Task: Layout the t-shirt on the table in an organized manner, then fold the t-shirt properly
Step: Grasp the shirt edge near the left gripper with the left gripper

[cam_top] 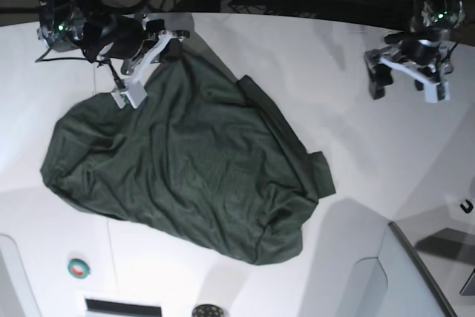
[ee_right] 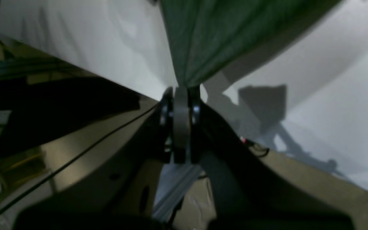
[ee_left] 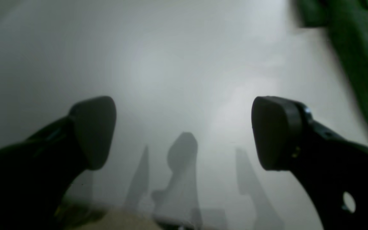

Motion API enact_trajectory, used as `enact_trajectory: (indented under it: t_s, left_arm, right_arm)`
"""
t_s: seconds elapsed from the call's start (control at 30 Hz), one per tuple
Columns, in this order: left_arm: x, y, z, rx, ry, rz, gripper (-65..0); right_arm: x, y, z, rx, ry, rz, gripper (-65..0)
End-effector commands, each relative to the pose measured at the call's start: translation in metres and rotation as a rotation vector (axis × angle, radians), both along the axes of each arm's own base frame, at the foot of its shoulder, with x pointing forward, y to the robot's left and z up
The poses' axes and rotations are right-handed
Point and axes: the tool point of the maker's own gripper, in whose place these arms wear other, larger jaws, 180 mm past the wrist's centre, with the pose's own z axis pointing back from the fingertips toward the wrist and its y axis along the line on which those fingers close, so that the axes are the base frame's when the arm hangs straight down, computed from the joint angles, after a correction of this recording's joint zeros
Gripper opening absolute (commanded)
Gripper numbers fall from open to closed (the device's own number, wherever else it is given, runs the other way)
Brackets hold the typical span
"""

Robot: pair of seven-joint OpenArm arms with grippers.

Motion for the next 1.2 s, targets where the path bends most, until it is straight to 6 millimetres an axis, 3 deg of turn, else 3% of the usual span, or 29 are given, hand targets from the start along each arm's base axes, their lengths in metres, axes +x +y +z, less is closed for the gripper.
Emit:
enact_trajectory:
  t_s: [0.0,0.3,0.5,0.53,0.57,0.67,0.7,0.97,1.17]
  left_arm:
    - [0.009,-0.009,0.008,-0.004,-0.034,-0.037,0.0]
    - [0.056,-0.152,0.000,-0.192,-0.080,-0.312,0.0]
    - [0.076,-0.212,-0.005,-0.273,-0.078,-0.400,0.0]
    - [0.076,-0.217,-0.007,-0.280,-0.072,-0.414,-6.9]
    - [0.076,-0.220,-0.008,-0.281,-0.069,-0.422,-18.1]
    - [0.076,-0.221,-0.009,-0.282,-0.067,-0.422,-62.5]
    - [0.077,-0.220,-0.009,-0.282,-0.067,-0.420,-65.0]
    - [0.081,-0.235,-0.017,-0.319,-0.033,-0.412,-65.0]
    - [0.077,-0.235,-0.020,-0.322,-0.022,-0.406,-65.0]
  right_arm:
    - [0.004,-0.008,0.005,-0.014,-0.032,0.003,-64.7]
    - [-0.005,-0.013,-0.001,-0.025,-0.016,-0.003,-64.7]
    - [-0.005,-0.013,-0.001,-0.026,-0.015,-0.003,-64.7]
    - [-0.005,-0.013,-0.001,-0.026,-0.015,-0.003,-64.7]
    - [-0.005,-0.013,-0.001,-0.026,-0.015,-0.003,-64.7]
    - [-0.005,-0.013,-0.001,-0.026,-0.015,-0.003,-64.7]
    - [-0.005,-0.013,-0.001,-0.026,-0.015,-0.003,-64.7]
    - [-0.005,-0.013,-0.001,-0.028,-0.014,-0.005,-64.7]
    - [-0.005,-0.014,-0.002,-0.031,-0.014,-0.004,-64.7]
